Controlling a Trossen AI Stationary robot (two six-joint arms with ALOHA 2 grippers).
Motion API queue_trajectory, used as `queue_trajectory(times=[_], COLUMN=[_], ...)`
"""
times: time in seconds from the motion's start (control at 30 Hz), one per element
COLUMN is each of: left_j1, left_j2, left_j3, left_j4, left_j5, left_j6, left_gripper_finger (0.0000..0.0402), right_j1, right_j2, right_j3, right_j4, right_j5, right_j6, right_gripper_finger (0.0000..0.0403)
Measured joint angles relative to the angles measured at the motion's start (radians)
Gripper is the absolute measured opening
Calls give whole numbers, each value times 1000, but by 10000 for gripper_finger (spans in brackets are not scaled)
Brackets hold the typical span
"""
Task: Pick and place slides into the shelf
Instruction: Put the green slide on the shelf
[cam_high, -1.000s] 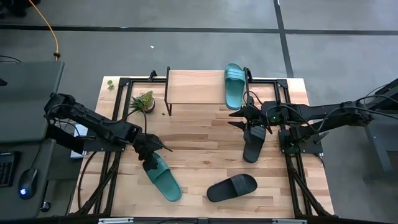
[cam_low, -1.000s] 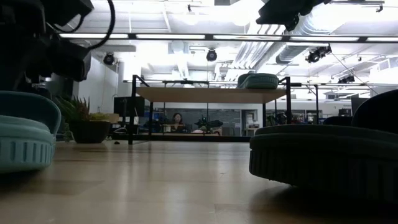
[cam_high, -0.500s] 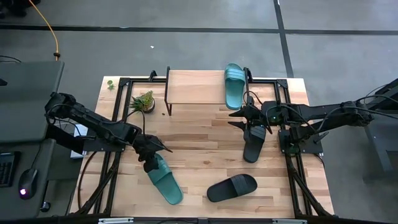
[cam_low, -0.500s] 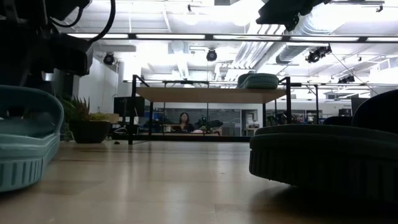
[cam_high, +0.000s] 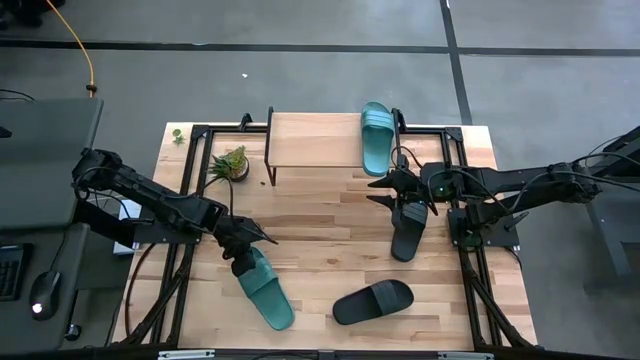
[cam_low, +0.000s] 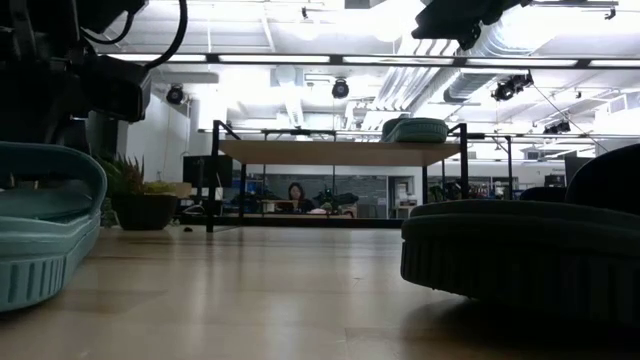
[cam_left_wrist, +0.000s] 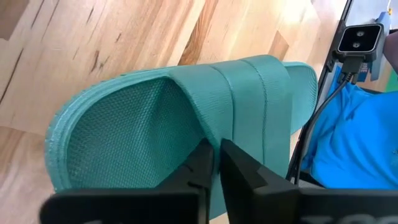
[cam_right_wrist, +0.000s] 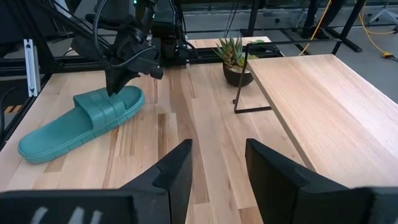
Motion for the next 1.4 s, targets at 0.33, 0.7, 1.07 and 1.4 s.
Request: queue_trajectory(times=[0.33, 0.7, 1.07, 1.4], left_j1=[0, 0, 0, 1], left_j2=[0, 0, 0, 0], left_j3=[0, 1, 84, 248], left_j4=[3, 120, 118, 24], left_j5=[-10, -13, -29, -83], left_j6=[0, 0, 64, 177], left_gripper_finger=[5, 4, 5, 4], right_j1=[0, 17, 110, 162], right_j2=[0, 0, 14, 95], right_j3=[0, 0, 0, 0], right_j4=[0, 3, 59, 138], right_j5=[0, 0, 34, 130], right_j6=[3, -38, -187, -361], right_gripper_finger=[140, 140, 140, 140])
